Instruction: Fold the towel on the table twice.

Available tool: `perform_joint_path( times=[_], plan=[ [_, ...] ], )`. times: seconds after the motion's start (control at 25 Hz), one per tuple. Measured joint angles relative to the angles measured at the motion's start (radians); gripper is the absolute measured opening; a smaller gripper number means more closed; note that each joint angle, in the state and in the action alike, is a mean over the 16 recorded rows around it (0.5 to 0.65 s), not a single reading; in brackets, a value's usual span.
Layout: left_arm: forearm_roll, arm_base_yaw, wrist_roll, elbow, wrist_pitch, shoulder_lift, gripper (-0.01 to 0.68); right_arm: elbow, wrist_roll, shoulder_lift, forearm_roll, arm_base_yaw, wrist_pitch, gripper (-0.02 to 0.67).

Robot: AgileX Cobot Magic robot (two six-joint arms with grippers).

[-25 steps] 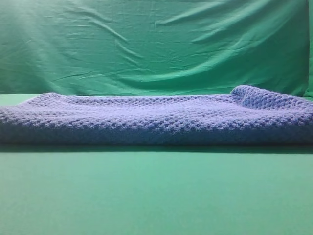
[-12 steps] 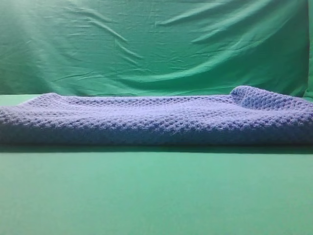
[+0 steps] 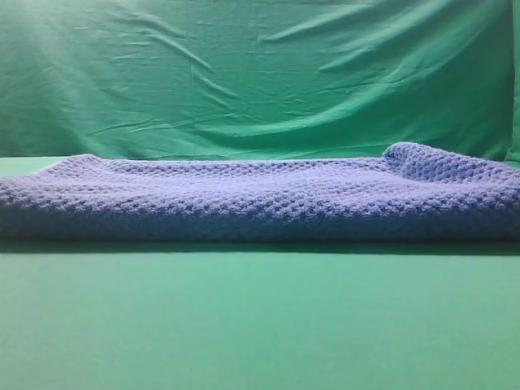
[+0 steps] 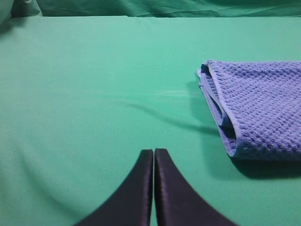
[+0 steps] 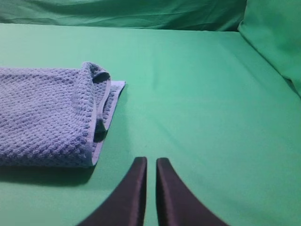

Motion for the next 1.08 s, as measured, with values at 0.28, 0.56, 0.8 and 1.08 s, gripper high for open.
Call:
perform_joint_path(
  times=[0.28,0.56,0.8,1.08],
  plan=[
    [0.0,0.011,0.0,0.0,0.0,0.0,0.0,0.0,0.0,0.0,0.0,-0.008,0.001,0.048],
    [0.0,0.011,0.0,0.0,0.0,0.0,0.0,0.0,0.0,0.0,0.0,-0.008,0.001,0.048],
    [0.0,0.011,0.0,0.0,0.0,0.0,0.0,0.0,-0.001,0.0,0.0,-0.008,0.001,0.048],
    [0.0,0.011,0.0,0.0,0.0,0.0,0.0,0.0,-0.001,0.0,0.0,-0.008,0.001,0.048]
  ],
)
